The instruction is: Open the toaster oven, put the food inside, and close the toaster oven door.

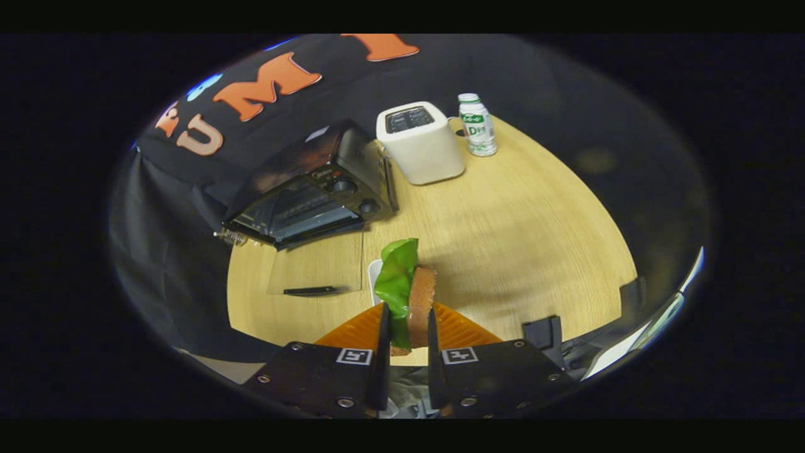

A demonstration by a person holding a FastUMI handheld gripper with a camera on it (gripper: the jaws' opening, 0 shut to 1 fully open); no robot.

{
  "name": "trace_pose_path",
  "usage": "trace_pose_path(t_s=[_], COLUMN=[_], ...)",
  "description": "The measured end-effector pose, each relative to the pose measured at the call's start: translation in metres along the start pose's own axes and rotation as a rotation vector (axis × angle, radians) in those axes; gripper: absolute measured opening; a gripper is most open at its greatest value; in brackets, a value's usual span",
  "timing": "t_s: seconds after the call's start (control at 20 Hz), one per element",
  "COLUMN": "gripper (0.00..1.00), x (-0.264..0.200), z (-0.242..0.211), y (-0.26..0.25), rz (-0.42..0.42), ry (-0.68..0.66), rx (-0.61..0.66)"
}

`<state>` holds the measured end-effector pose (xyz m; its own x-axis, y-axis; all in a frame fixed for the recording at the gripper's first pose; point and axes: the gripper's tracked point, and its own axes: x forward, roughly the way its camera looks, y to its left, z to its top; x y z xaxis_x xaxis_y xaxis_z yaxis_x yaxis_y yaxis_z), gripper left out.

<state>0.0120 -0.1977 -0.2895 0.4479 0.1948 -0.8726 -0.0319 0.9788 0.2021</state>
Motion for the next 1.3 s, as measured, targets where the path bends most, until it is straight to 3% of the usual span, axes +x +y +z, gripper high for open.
trace_pose_path(t_s=[0.15,0.5,0.85,1.3], gripper=[0.26,0.26,0.26,0.26], x=[-0.013,-0.008,0.065,0.166], z=[0.007,0.027,0.043,0.068], y=[0.02,0.084,0.148,0.2], rz=[-0.006,0.115,0.306,0.422], ry=[-0.102,-0.38,-0.465,-0.519], rx=[0.074,0.28,0.511,0.802])
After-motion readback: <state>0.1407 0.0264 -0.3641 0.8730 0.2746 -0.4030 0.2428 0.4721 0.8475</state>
